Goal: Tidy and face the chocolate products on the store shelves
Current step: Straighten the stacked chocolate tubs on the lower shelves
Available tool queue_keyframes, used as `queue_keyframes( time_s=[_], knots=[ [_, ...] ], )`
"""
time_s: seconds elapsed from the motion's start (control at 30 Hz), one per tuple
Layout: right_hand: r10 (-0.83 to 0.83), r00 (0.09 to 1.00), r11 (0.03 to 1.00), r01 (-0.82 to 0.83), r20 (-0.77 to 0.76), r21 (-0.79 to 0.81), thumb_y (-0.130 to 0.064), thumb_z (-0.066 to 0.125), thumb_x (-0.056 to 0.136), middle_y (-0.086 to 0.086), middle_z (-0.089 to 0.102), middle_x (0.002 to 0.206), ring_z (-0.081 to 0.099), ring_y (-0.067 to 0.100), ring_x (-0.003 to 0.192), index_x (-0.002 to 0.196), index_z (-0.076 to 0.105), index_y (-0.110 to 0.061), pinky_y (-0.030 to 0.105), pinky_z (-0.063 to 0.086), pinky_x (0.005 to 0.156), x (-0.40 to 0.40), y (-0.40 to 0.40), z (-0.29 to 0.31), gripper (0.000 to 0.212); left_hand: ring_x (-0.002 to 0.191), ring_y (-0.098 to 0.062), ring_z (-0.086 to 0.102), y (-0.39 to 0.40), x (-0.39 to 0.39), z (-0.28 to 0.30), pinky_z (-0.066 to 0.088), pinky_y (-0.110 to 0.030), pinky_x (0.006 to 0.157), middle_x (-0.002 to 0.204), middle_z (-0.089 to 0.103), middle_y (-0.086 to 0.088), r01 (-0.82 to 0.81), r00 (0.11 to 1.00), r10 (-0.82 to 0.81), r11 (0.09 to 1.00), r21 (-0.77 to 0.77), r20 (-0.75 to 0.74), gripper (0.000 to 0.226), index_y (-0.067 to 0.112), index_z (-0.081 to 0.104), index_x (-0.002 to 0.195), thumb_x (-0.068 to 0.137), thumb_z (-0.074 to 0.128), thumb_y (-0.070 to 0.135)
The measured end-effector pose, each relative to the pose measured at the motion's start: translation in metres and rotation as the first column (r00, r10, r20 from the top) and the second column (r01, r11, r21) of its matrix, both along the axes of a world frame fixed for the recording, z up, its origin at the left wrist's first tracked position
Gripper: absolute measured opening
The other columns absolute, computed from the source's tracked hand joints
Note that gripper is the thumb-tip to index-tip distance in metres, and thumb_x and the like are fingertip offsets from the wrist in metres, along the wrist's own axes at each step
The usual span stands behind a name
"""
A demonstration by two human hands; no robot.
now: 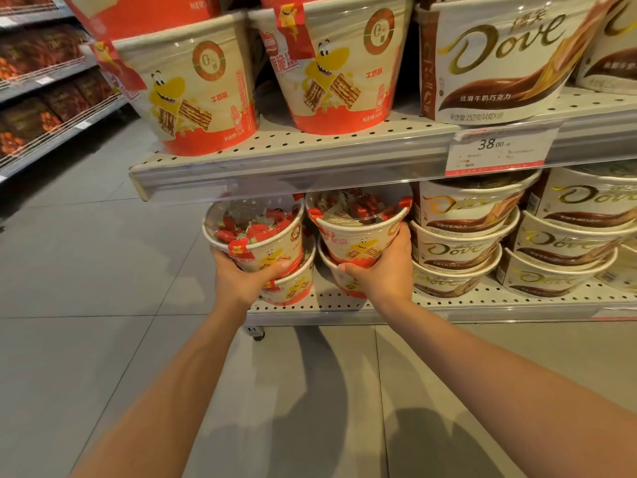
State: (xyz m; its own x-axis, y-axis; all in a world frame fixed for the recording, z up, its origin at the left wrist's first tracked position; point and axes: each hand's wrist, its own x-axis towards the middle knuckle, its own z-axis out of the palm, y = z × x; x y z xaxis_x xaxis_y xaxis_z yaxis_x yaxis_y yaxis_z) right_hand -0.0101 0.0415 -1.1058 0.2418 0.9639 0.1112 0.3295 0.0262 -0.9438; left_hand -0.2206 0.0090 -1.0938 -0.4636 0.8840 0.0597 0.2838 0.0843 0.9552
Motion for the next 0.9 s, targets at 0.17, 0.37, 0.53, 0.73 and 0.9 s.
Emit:
queue_keyframes(
  time_s=[0.17, 0.37, 0.53, 0.73, 0.9],
  knots=[
    [-0.025, 0.998, 0.999, 0.027, 0.061, -0.037, -0.028, 0.091, 0.049, -0.006, 0.052, 0.128, 0.051, 0.018, 0.121, 0.129, 0.032, -0.025, 0.038, 0.048, 0.095, 0.002, 0.0, 0.003, 0.099, 0.104, -0.011, 0.058, 0.0, 0.001, 0.001, 0.051, -0.029, 0.082, 0.123, 0.056, 0.004, -0.025, 0.999, 0.024, 1.0, -0.019, -0.024, 0.1, 0.02, 0.032, 0.134, 0.052, 0.089, 0.027],
    [0.0, 1.0, 1.0, 0.001, -0.024, 0.006, -0.013, 0.085, 0.061, -0.005, 0.046, 0.136, 0.044, 0.015, 0.128, 0.137, 0.03, -0.025, 0.036, 0.042, 0.105, 0.001, -0.009, -0.003, 0.095, 0.119, -0.018, 0.052, -0.001, 0.005, -0.006, 0.048, -0.047, 0.096, 0.129, 0.051, 0.001, -0.102, 0.994, 0.099, 0.992, -0.07, -0.048, 0.099, 0.028, 0.03, 0.134, 0.055, 0.09, 0.018],
    [-0.188, 0.972, 0.98, 0.175, -0.143, -0.094, -0.018, 0.061, 0.087, 0.005, 0.051, 0.12, 0.051, 0.019, 0.111, 0.131, 0.041, -0.01, 0.038, 0.045, 0.098, 0.013, -0.021, -0.013, 0.049, 0.124, -0.026, 0.045, -0.006, 0.014, -0.008, 0.043, -0.043, 0.1, 0.139, 0.04, -0.009, -0.357, 0.917, 0.376, 0.922, -0.148, 0.132, 0.076, 0.025, 0.027, 0.141, 0.081, 0.07, 0.006],
    [-0.159, 0.895, 0.92, -0.019, -0.418, -0.391, -0.022, 0.054, 0.093, 0.012, 0.063, 0.099, 0.065, 0.024, 0.081, 0.122, 0.044, -0.008, 0.04, 0.056, 0.08, 0.018, -0.005, -0.012, 0.034, 0.103, -0.03, 0.059, -0.017, 0.011, -0.006, 0.051, -0.04, 0.088, 0.117, 0.053, -0.016, -0.214, 0.747, 0.333, 0.94, -0.265, 0.576, 0.052, 0.017, 0.035, 0.136, 0.091, 0.058, 0.01],
    [-0.156, 0.886, 0.916, -0.035, -0.437, -0.399, -0.01, 0.051, 0.093, 0.017, 0.062, 0.098, 0.066, 0.02, 0.066, 0.108, 0.04, -0.01, 0.033, 0.057, 0.065, 0.019, -0.001, -0.005, 0.018, 0.096, -0.028, 0.065, -0.016, 0.0, -0.005, 0.055, -0.038, 0.083, 0.116, 0.059, -0.018, -0.173, 0.824, 0.286, 0.949, -0.262, 0.489, 0.044, 0.011, 0.041, 0.134, 0.092, 0.056, 0.01]
  ],
)
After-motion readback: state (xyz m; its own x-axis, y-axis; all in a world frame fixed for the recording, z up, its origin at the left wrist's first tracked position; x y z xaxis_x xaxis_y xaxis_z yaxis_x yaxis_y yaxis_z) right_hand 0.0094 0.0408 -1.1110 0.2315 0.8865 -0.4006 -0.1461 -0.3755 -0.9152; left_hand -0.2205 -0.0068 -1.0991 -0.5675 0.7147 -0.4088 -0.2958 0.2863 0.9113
